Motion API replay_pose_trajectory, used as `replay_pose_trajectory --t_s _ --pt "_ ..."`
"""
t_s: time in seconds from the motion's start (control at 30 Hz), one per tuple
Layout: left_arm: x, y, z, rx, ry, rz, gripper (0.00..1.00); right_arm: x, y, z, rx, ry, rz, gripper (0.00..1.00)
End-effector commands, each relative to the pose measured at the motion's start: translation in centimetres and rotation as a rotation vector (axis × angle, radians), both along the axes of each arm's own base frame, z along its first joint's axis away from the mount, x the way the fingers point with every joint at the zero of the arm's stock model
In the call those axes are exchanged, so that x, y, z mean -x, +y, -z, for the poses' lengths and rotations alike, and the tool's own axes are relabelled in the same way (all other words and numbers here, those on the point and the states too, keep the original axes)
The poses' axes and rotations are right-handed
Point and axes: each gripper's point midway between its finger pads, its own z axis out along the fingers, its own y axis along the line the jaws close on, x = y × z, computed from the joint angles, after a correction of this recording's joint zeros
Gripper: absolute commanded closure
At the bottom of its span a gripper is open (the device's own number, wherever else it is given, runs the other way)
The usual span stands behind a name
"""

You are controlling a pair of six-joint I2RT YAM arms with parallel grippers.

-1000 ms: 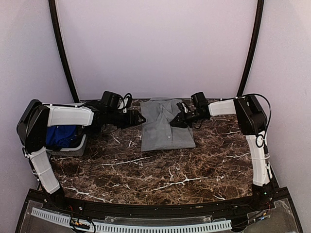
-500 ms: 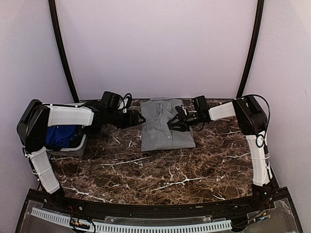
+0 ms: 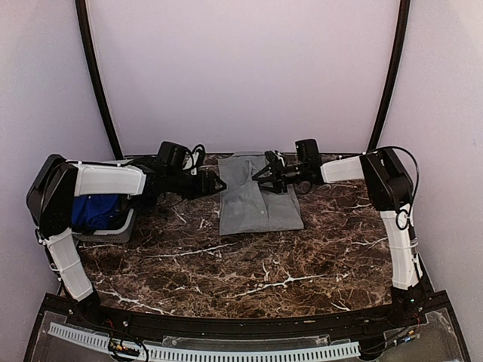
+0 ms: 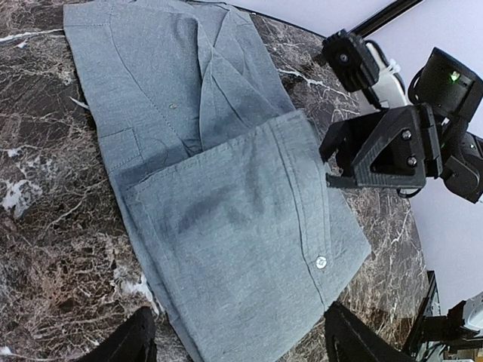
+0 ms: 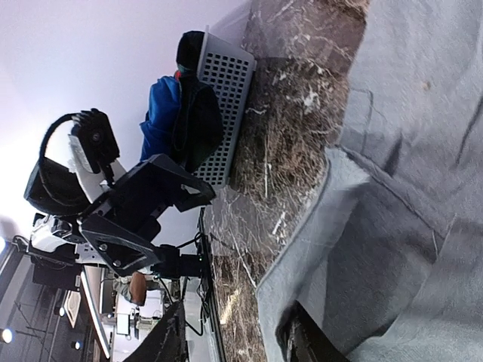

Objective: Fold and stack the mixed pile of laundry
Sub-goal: Smooth out the 2/3-rectangle-folded shirt at the center of the board.

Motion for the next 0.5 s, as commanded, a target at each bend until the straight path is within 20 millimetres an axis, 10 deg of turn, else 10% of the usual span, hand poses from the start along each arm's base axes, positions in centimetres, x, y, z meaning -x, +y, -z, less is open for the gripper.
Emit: replay_pose_trajectory --t_s 0.0,0.2,0.47 --pt "-0.6 -0.5 -1.5 0.015 -0.037 0.008 0.24 -2.1 0.6 -2.6 -0.042 -0.090 0.001 0.58" --pt "-0.5 -0.3 -1.4 -0.002 -0.040 0.010 0.24 -5.1 -1.7 -4.1 -0.003 -0.153 0.082 0.58" --pt "-0.3 0.0 -0.4 -0.024 -0.032 0.010 0.25 -6.0 -8.6 0.6 0.443 -0.277 0.267 0.64"
